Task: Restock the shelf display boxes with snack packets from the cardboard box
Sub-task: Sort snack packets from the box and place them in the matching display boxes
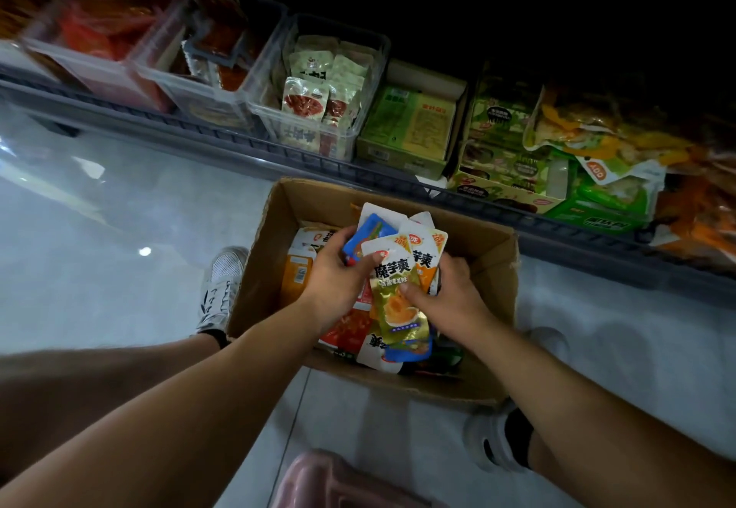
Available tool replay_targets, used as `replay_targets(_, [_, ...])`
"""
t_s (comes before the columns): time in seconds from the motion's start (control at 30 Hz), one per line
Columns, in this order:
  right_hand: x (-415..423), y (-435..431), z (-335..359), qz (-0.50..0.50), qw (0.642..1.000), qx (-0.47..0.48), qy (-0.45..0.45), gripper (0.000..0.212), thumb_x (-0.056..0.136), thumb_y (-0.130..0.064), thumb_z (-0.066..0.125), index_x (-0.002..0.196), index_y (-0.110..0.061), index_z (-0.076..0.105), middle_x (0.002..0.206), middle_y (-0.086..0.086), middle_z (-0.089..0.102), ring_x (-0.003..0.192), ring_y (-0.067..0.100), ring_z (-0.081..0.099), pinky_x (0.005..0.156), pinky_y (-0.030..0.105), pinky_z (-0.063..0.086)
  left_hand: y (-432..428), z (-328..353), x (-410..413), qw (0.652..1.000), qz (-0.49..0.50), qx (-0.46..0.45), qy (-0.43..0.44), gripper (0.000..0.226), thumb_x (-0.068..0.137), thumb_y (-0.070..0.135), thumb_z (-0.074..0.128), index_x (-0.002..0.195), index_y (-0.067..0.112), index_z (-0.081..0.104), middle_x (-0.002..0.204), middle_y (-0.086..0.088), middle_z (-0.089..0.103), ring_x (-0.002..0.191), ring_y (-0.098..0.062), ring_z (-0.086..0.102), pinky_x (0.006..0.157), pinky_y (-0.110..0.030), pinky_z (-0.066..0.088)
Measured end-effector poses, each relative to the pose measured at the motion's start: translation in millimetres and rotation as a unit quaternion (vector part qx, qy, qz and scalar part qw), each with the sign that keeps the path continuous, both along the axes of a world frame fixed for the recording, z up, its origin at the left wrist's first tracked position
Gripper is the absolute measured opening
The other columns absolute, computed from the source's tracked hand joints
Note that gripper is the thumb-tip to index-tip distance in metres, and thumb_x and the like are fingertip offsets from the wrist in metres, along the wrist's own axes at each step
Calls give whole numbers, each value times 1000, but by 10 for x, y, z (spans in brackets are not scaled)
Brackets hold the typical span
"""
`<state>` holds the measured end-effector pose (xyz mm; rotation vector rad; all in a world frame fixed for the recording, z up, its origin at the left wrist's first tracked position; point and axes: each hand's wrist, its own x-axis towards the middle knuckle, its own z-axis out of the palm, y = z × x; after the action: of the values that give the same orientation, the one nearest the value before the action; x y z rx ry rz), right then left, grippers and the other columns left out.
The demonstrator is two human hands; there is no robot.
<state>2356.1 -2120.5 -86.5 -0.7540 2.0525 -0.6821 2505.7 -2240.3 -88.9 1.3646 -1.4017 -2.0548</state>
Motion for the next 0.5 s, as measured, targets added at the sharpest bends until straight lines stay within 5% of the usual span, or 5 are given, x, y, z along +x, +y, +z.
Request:
replay_targets(0.13, [97,-6,-22,-17,997,-16,-74,61,89,-37,73,141,-34,41,124,-17,56,118,8,57,91,25,47,-2,-64,-38,992,91,83,-13,60,83,30,85,133,17,54,119,-8,73,102,-24,75,87,-45,63])
replay_targets(0.27, [216,-4,-88,11,992,2,-126,51,91,-38,70,137,-39,47,121,-21,64,116,4,60,103,36,49,65,-83,-85,982,104,159,-13,40,89,41,78,118,17,65,105,-5,79,97,-25,77,89,-45,60])
replay_targets(0.43, [247,-90,-111,5,991,23,-132,52,93,-28,69,140,-35,47,125,-15,62,116,8,59,88,25,49,87,-141,-50,995,-6,98,-30,44,90,23,79,128,20,58,116,0,75,102,-15,73,79,-29,57])
replay_targets(0.5, [238,-102,-154,-27,987,14,-159,64,89,-29,74,142,-39,40,127,-14,64,117,9,61,97,35,52,29,-154,-17,996,-23,77,-34,44,90,18,78,129,19,58,116,2,75,104,-14,72,79,-27,57])
